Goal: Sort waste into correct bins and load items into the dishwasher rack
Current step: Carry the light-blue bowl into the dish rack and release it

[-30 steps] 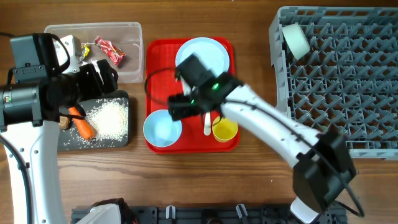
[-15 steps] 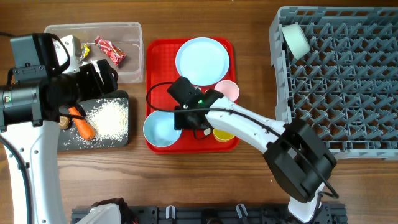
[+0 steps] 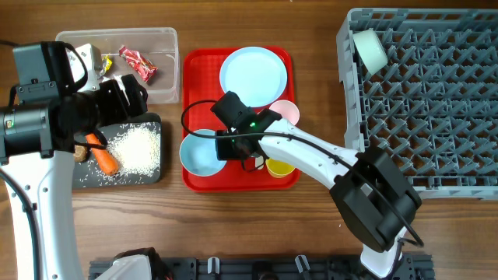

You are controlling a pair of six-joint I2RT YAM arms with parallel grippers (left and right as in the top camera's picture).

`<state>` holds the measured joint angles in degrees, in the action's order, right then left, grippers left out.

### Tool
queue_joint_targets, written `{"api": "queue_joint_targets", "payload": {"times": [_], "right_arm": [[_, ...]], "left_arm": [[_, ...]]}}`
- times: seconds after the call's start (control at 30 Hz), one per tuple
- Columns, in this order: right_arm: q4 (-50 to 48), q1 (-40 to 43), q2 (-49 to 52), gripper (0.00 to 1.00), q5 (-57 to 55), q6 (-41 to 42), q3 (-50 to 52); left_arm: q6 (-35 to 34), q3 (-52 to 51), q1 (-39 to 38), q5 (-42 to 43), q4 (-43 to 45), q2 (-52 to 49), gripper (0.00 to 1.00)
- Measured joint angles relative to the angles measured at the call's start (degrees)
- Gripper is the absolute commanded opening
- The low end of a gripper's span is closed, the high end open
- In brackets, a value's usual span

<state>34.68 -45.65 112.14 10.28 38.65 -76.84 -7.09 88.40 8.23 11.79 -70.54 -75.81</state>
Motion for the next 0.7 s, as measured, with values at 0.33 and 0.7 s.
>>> {"api": "queue_joint_targets", "payload": {"times": [0.33, 0.7], "right_arm": [[14.3, 11.8, -23.4, 0.04, -28.6, -14.3, -5.5], [23.6, 30.0, -26.2, 0.04, -53.2, -19.7, -5.9]], "left_arm": [[0.0, 0.0, 0.0, 0.0, 0.0, 0.0, 1.0], [0.0, 0.0, 0.0, 0.0, 0.0, 0.0, 1.0]]}}
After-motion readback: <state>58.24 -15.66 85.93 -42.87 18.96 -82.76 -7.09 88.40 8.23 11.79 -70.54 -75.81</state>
